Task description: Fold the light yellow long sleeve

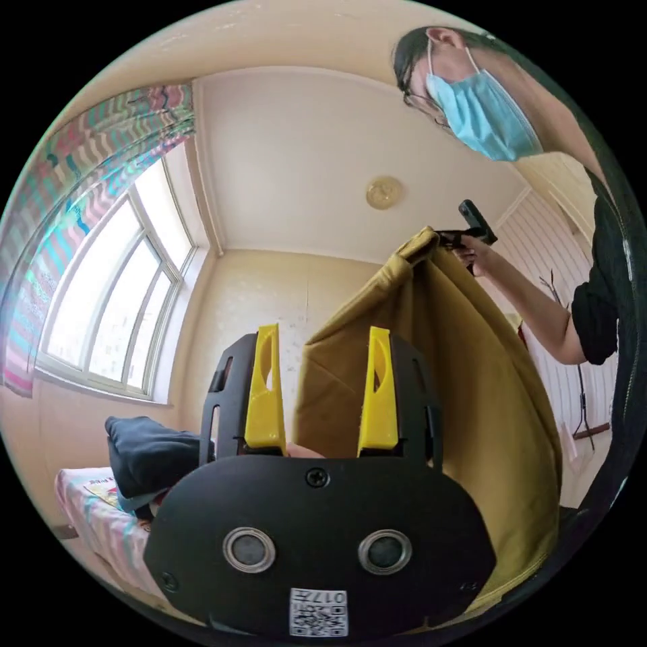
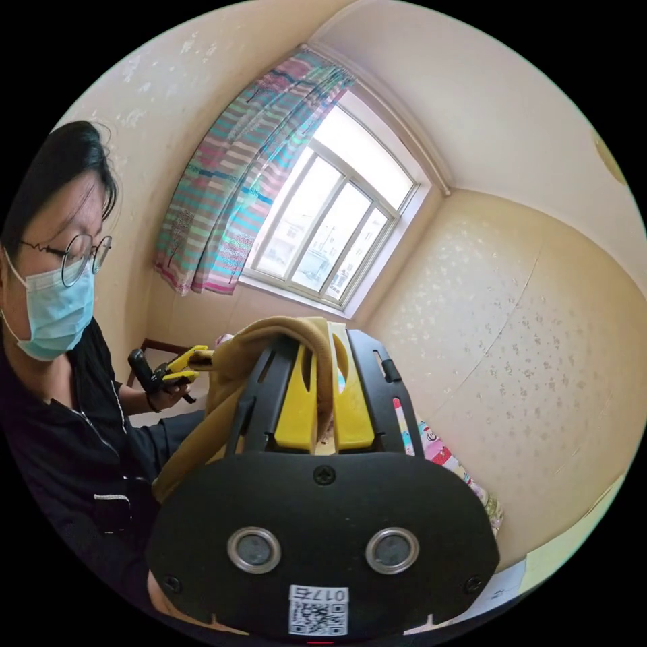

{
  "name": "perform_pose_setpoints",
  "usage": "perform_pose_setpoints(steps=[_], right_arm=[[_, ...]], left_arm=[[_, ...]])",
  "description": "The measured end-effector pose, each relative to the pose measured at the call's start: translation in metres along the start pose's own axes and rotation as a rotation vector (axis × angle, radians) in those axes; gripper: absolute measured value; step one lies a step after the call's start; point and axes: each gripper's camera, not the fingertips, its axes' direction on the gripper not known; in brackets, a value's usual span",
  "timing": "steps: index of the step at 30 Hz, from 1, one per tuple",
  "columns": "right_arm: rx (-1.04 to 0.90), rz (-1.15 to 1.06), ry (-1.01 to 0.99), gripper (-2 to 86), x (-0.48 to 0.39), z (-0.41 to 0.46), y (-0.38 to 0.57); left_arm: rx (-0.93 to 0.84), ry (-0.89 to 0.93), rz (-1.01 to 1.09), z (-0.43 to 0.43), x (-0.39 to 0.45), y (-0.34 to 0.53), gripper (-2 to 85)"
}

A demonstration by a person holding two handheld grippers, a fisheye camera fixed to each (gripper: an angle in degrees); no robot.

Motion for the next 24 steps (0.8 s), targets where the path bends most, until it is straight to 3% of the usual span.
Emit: perform_pose_setpoints(steps=[4, 7, 10, 14, 19, 24], right_arm=[[0.019, 0.012, -0.101, 3.6, 0.001, 0.008, -0.012], [-0.048, 0.044, -0.057, 3.6, 0.002, 0.023, -0.025], [-0.087, 0.049, 0.013, 3.7, 0.005, 0.033, -0.033], [-0.089, 0.105, -0.052, 3.7, 0.018, 0.032, -0.038], [-0.079, 0.156, -0.022, 3.6, 0.029, 0.023, -0.043], [-0.076, 0.199, -0.004, 3.7, 0.038, 0.014, -0.051]], left_arm=[[-0.277, 0.219, -0.097, 0.032, -0.016, 0.017, 18.3], [-0.250, 0.547, -0.082, 0.038, 0.000, 0.027, 18.5], [-0.236, 0.678, -0.131, 0.039, 0.012, 0.036, 19.0], [-0.345, 0.700, -0.044, 0.035, 0.042, 0.054, 20.1], [-0.427, 0.811, -0.213, 0.049, 0.061, 0.073, 19.3], [-0.361, 0.591, -0.116, 0.025, 0.110, 0.062, 19.0]])
